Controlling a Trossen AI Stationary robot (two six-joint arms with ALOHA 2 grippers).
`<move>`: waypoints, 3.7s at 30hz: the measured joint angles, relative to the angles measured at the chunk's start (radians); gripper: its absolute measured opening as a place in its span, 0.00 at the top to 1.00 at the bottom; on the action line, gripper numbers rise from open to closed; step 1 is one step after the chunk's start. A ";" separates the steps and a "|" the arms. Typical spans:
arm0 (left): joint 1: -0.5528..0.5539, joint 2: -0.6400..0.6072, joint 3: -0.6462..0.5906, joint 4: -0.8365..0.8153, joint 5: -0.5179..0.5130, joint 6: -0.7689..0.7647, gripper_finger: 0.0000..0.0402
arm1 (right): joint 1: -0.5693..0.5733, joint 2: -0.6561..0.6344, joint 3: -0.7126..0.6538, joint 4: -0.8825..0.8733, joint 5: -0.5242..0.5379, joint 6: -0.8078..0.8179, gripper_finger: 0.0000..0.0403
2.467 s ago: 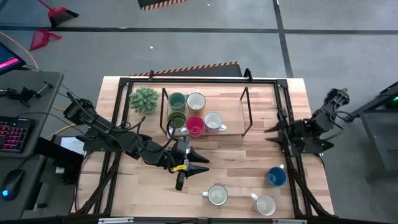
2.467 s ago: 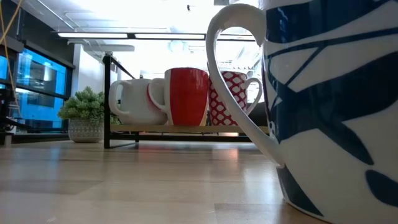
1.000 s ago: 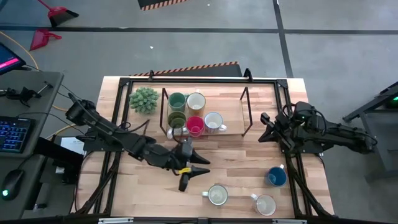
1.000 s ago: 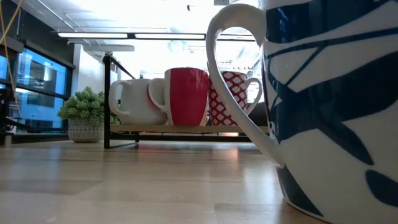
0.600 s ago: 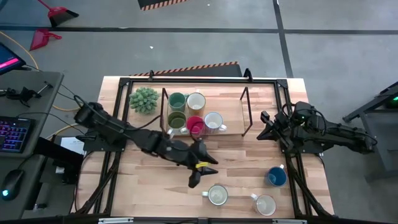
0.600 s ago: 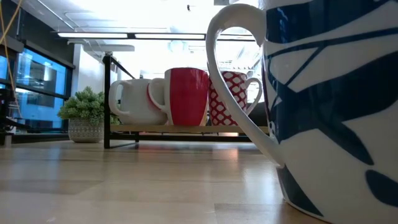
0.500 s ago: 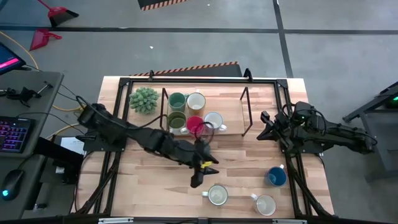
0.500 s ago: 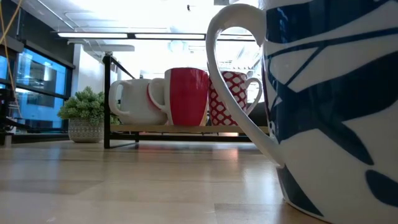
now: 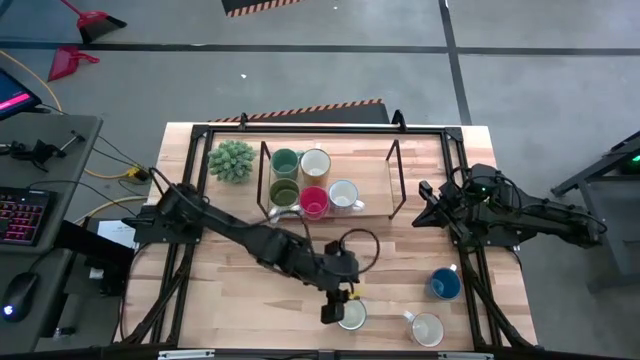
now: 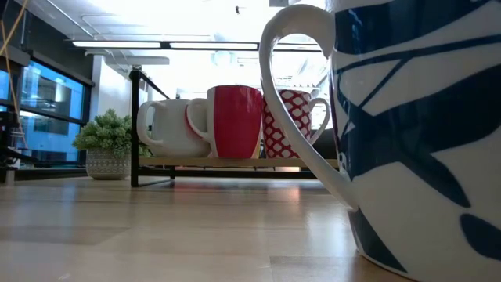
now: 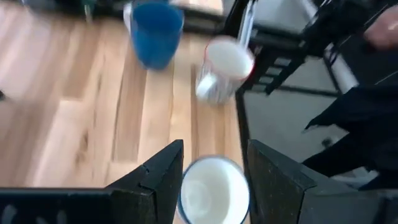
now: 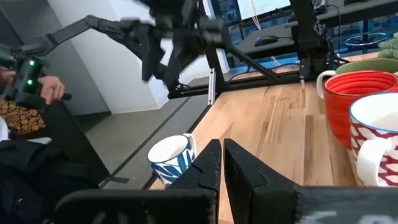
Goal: Place coffee mugs
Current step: Put the dark blue mug on the shelf
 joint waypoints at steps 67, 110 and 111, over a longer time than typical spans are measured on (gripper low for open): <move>0.021 0.264 0.000 -0.042 0.101 -0.252 0.58 | 0.000 0.000 0.000 -0.086 -0.004 0.053 0.98; 0.107 0.264 0.000 -0.069 0.085 -0.105 0.96 | 0.000 0.000 0.000 -0.086 -0.004 0.053 0.98; 0.115 0.264 0.000 -0.074 0.077 -0.115 0.96 | 0.000 0.000 0.000 -0.086 -0.004 0.053 0.98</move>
